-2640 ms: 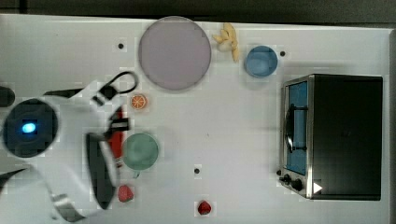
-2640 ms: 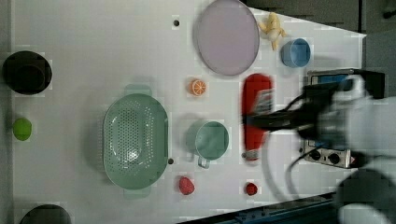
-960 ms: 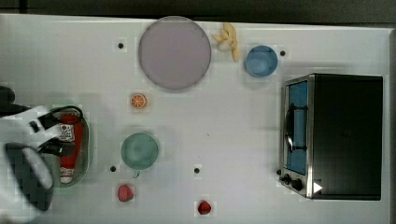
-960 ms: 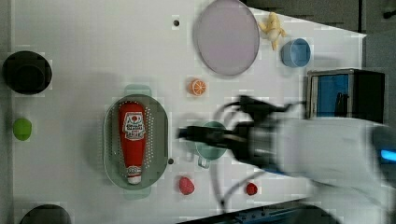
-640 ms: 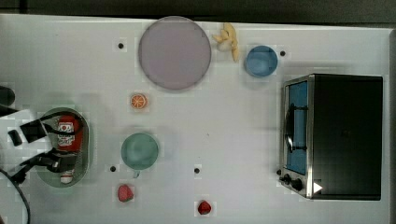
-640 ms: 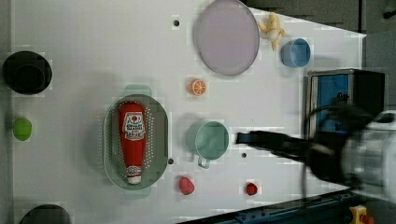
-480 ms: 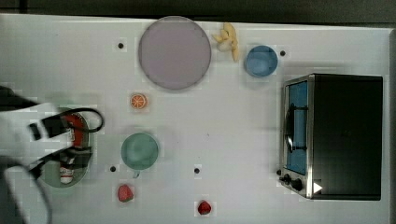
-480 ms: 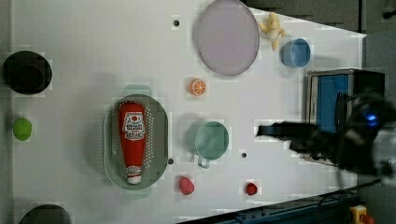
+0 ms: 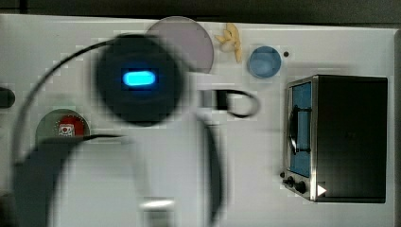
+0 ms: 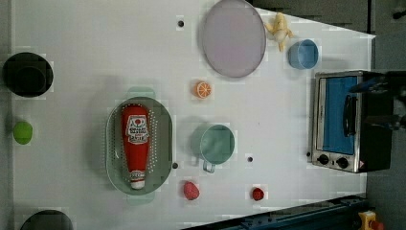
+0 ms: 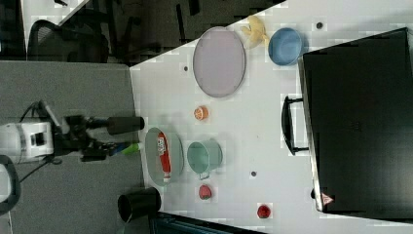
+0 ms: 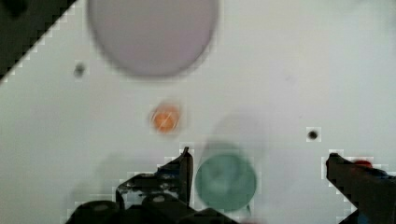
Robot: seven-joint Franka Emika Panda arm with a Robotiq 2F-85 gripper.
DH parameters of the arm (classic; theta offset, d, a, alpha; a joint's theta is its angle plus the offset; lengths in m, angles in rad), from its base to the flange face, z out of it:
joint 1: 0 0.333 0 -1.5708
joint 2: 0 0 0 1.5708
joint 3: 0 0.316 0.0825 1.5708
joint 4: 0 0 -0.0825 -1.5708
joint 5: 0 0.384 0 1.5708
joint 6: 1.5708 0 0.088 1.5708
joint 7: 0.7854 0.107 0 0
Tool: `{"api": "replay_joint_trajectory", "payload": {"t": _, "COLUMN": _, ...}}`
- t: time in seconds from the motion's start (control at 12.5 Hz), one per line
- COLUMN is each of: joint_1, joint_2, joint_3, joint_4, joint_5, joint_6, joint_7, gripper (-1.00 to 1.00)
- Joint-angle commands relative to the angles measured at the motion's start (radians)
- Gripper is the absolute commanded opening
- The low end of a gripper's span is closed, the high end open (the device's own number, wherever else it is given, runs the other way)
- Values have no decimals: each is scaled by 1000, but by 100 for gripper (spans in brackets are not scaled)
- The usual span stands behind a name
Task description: Pick Ketchup from the table and place it in strainer.
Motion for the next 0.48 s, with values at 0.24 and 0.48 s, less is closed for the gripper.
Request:
{"api": "replay_joint_trajectory", "payload": {"t": 0.24, "joint_1": -26, "joint_2": -10, "joint_3": -98, "joint_4": 13, "joint_5": -41, "joint_6": -34, "joint_7": -56, "gripper": 100}}
{"api": "replay_joint_trajectory", "payload": {"t": 0.48, "joint_1": -25, "joint_2": -10, "joint_3": -100, "joint_4": 12, "joint_5": -75, "joint_6": -31, "joint_7": -69, "gripper": 100}}
